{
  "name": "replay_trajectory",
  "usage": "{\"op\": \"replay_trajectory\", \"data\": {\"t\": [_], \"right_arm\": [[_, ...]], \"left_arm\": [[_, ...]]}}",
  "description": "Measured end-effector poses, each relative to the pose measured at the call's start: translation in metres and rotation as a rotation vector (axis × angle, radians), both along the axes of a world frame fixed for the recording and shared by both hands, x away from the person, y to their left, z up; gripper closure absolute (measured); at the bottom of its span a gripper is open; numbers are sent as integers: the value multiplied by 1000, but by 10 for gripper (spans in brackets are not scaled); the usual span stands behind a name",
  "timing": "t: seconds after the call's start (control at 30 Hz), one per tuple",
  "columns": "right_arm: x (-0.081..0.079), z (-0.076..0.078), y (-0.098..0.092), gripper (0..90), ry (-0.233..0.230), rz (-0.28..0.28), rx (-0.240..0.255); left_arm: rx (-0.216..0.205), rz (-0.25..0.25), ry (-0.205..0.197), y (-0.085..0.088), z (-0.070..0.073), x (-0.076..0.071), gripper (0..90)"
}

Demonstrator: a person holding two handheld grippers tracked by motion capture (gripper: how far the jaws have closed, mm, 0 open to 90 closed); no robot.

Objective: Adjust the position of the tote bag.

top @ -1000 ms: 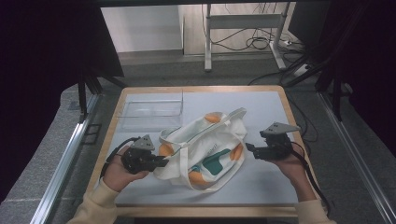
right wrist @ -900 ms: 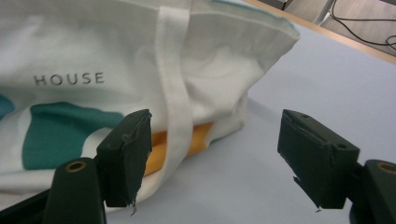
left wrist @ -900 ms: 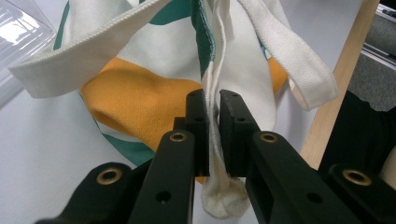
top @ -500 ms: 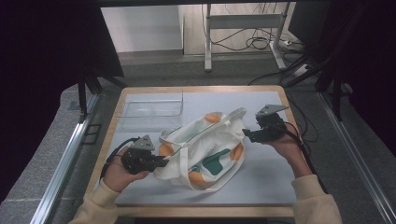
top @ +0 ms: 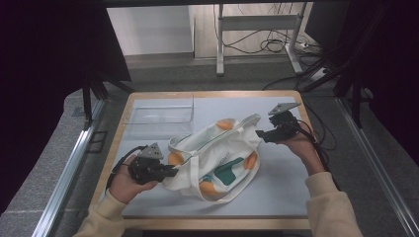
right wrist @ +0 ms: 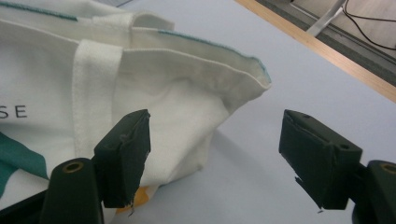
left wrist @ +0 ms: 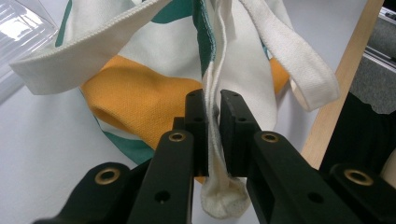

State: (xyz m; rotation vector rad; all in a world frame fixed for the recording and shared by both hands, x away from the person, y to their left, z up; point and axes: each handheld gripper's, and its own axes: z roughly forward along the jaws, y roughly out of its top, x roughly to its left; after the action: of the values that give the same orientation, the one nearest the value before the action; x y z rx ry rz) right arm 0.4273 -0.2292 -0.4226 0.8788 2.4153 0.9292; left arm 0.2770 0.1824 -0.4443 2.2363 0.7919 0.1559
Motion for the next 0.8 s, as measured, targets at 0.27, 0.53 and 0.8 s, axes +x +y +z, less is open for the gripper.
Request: {"op": "replay_trajectory", "data": {"t": [0.27, 0.53, 0.8], "right_arm": [[6, 2, 7, 232, 2, 4, -22], [19, 4, 6, 249, -7, -31, 10], [31, 4, 7, 264, 8, -1, -2]], "left_arm": [[1, -1, 0, 0, 0, 0, 827], [1, 5, 2, 0, -1, 1, 827], [2, 6, 0, 0, -1, 0, 827]]}}
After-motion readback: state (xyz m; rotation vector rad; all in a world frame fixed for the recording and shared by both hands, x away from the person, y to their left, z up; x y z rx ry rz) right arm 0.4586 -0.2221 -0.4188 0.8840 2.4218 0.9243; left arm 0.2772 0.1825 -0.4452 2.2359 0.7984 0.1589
